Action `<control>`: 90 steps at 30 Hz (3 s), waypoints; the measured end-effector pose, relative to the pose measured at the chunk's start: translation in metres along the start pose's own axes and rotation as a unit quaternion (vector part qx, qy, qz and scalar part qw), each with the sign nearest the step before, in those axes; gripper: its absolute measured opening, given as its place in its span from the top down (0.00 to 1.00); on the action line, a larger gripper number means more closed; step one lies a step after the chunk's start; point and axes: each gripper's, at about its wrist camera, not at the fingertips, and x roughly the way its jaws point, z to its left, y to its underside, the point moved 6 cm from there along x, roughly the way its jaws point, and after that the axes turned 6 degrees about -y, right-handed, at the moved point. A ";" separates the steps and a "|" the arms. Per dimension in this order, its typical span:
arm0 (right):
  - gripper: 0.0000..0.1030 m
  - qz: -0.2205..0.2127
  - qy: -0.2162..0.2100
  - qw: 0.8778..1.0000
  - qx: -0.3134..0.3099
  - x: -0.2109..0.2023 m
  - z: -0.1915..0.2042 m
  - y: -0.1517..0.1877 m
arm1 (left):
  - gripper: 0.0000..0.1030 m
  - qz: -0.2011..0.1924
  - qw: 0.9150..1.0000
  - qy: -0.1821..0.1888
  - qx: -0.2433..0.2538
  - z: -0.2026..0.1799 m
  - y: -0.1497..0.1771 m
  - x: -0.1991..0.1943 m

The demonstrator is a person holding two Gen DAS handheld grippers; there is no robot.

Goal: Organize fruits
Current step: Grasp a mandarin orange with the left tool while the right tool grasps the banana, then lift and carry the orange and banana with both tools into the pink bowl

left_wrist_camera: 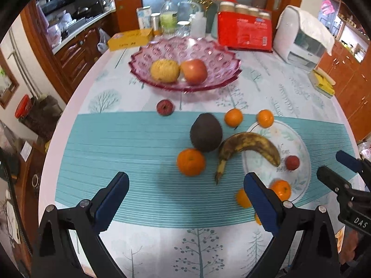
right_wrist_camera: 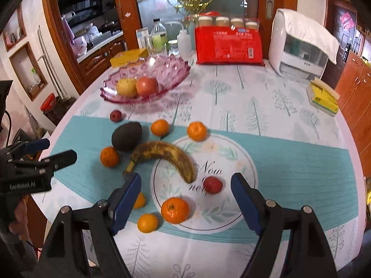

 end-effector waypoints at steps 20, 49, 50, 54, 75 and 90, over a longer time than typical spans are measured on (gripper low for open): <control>0.22 0.063 -0.001 0.997 -0.052 0.082 0.007 -0.008 | 0.32 0.079 0.996 0.033 -0.018 -0.005 0.008 0.103; 0.45 0.112 -0.088 0.964 -0.222 0.166 0.026 -0.020 | 0.58 0.100 0.992 0.078 -0.024 -0.017 -0.007 0.135; 0.47 0.111 -0.084 0.966 -0.219 0.164 0.026 -0.019 | 0.58 0.100 0.991 0.079 -0.028 -0.017 -0.006 0.135; 0.60 0.105 -0.080 0.970 -0.206 0.159 0.024 -0.016 | 0.58 0.102 0.991 0.080 -0.036 -0.014 0.001 0.130; 0.68 -0.017 -0.012 0.973 -0.230 0.077 0.034 -0.019 | 0.59 0.048 0.996 0.064 -0.049 -0.001 0.007 0.072; 0.68 -0.094 -0.019 0.972 -0.214 0.010 0.048 -0.053 | 0.59 -0.005 0.999 0.030 -0.024 0.004 -0.026 0.008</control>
